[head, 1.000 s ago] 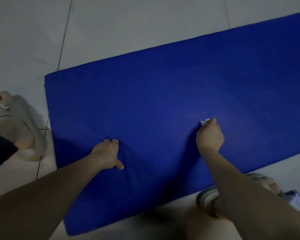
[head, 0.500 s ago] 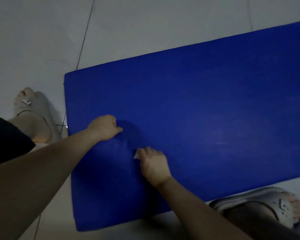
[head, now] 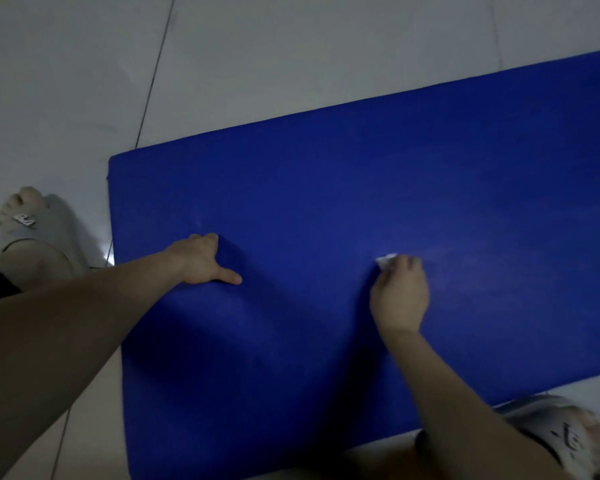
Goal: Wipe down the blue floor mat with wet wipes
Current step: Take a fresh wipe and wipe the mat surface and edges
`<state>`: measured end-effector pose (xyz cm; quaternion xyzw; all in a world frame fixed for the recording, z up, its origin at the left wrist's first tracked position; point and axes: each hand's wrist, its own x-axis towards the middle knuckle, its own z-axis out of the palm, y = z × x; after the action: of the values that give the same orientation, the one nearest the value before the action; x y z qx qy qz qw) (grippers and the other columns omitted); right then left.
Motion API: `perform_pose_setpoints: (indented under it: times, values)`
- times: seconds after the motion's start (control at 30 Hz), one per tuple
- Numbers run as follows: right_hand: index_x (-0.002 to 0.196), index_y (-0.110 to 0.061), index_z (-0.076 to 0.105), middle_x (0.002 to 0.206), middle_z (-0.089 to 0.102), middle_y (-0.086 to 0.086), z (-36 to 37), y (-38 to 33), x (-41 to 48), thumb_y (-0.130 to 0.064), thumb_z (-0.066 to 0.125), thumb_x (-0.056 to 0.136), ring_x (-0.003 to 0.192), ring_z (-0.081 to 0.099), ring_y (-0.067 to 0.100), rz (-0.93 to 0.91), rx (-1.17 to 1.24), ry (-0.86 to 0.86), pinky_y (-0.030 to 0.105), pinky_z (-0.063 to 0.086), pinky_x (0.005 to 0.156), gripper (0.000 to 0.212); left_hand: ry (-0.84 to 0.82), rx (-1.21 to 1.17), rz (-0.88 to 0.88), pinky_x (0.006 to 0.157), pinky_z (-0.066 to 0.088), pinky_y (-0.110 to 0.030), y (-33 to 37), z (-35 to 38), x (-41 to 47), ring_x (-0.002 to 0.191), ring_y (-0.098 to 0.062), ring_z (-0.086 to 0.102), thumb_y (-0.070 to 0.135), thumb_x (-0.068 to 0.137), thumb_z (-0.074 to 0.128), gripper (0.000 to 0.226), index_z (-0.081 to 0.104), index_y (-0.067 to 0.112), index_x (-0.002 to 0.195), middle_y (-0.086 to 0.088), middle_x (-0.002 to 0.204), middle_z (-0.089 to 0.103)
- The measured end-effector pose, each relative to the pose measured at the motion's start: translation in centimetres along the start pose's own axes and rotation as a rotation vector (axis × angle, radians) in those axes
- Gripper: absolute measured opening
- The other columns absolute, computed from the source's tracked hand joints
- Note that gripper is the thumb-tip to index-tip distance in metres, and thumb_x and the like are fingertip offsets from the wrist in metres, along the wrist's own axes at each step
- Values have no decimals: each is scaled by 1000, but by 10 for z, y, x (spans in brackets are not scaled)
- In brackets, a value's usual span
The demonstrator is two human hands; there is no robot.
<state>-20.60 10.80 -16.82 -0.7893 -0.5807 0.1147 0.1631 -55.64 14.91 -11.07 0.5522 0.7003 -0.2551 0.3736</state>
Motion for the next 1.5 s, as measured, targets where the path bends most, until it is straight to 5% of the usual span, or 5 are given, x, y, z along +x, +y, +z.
perform_pose_setpoints:
  times: [0.4,0.87,1.07,1.3,1.5]
  values:
    - [88,-16,61,77,59,2,37,-94,-109,-20,47,94,60,50,20,-927,74,-298,36,40,65,16,-9,30,-25,97,51,-40,3,-2,3,115,-25,54,78,69,73,104,38,16,144,-7,141,45]
    - [99,-7,55,86,60,15,-10,-5,61,1,56,86,66,51,30,58,-149,-61,36,38,57,16,-19,36,-12,95,53,-39,4,-4,2,112,-23,55,76,69,74,99,40,16,141,-5,135,47]
    - [88,-16,60,76,59,7,32,-98,-42,-14,58,83,63,58,29,-389,-100,-128,36,45,55,6,-14,44,-24,96,52,-39,4,-3,2,117,-25,55,77,71,73,104,36,15,146,-7,140,45]
    - [106,-16,65,80,63,2,51,-131,-101,-22,37,97,64,57,21,-873,-67,-287,37,49,68,30,-9,32,-42,98,49,-38,4,-1,3,128,-28,51,77,71,73,113,27,15,154,-8,150,39]
    - [89,-17,62,74,60,2,38,-83,-20,-13,56,83,62,58,25,-693,-165,-99,36,40,62,10,-28,13,-42,101,50,-41,2,-2,5,126,-28,51,77,71,73,111,29,16,152,-8,148,38]
